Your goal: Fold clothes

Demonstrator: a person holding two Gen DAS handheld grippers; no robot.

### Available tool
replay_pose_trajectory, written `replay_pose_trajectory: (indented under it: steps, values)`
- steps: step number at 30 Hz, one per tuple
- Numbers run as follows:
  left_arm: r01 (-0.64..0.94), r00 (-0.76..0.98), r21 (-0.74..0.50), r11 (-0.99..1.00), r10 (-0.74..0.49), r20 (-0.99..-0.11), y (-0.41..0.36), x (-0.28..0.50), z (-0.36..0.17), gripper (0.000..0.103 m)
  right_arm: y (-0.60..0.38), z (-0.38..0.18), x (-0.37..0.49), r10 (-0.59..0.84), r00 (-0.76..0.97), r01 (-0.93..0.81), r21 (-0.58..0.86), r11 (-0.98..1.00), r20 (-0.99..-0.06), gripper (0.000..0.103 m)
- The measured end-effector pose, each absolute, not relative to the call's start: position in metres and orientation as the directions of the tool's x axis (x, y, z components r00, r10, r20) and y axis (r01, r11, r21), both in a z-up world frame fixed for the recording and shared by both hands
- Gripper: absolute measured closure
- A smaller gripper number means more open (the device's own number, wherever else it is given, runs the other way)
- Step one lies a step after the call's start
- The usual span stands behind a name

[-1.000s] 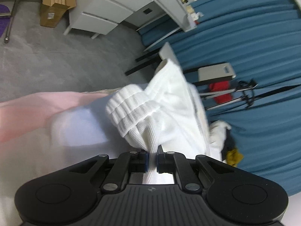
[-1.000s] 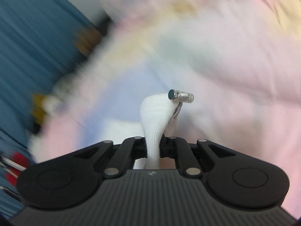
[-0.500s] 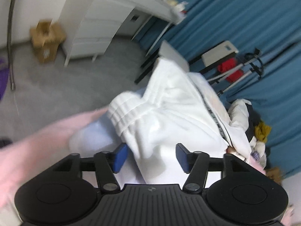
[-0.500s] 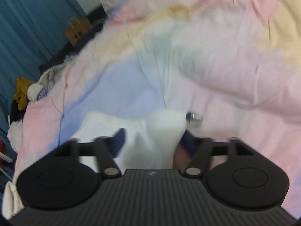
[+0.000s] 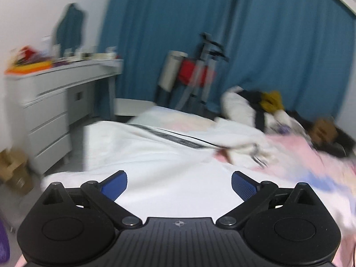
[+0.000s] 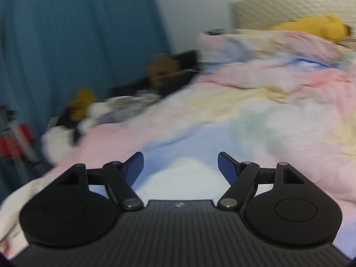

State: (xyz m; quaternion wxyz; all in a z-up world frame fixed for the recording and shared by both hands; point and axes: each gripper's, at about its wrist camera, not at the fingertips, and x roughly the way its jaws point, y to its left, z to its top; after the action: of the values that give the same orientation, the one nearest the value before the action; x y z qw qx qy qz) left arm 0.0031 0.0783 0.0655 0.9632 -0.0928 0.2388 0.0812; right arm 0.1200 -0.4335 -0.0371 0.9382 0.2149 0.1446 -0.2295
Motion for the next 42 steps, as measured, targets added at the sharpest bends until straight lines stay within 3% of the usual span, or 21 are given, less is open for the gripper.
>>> replay_pose_trajectory:
  steps: [4,10,16,22,30,33,34,35,39,42]
  values:
    - [-0.096,0.864,-0.064,0.993,0.051,-0.502,0.038,0.049,0.046,0.002,-0.387,-0.04,0.126,-0.19,0.914,0.311,0.319,0.895,-0.357,0.028]
    - [-0.016,0.845,0.147,0.989,0.091,-0.526,0.003,0.146,0.013,0.002,-0.344,-0.052,0.145,-0.054,0.92,0.156,0.237,0.959,-0.389,0.028]
    - [0.11,0.845,0.233,0.966,0.032,-0.535,-0.024,0.257,-0.012,0.004,-0.339,-0.066,0.169,0.002,0.898,0.138,0.287,0.948,-0.44,0.028]
    - [0.237,0.798,0.2,0.951,-0.074,-0.598,-0.077,0.351,-0.057,0.017,-0.335,-0.087,0.192,0.02,0.875,0.164,0.335,0.928,-0.484,0.028]
    - [0.415,0.739,0.272,0.868,-0.146,-0.658,-0.167,0.425,-0.104,0.027,-0.351,-0.107,0.21,0.027,0.853,0.218,0.403,0.889,-0.521,0.028]
    - [0.409,0.727,0.318,0.855,-0.095,-0.68,-0.192,0.445,-0.117,0.053,-0.357,-0.112,0.213,0.024,0.848,0.239,0.422,0.875,-0.53,0.028]
    - [0.399,0.729,0.331,0.855,-0.078,-0.68,-0.198,0.451,-0.119,0.076,-0.359,-0.113,0.214,0.024,0.846,0.245,0.427,0.87,-0.533,0.028]
    - [0.383,0.733,0.348,0.856,-0.053,-0.678,-0.204,0.457,-0.121,0.092,-0.36,-0.114,0.213,0.021,0.845,0.25,0.43,0.867,-0.535,0.028]
    - [0.34,0.758,0.387,0.857,-0.007,-0.652,-0.221,0.463,-0.105,0.098,-0.368,-0.112,0.209,-0.011,0.852,0.275,0.43,0.86,-0.524,0.028]
    - [0.361,0.804,0.377,0.853,-0.08,-0.589,-0.234,0.45,-0.06,0.098,-0.378,-0.109,0.203,-0.027,0.857,0.299,0.454,0.839,-0.515,0.028]
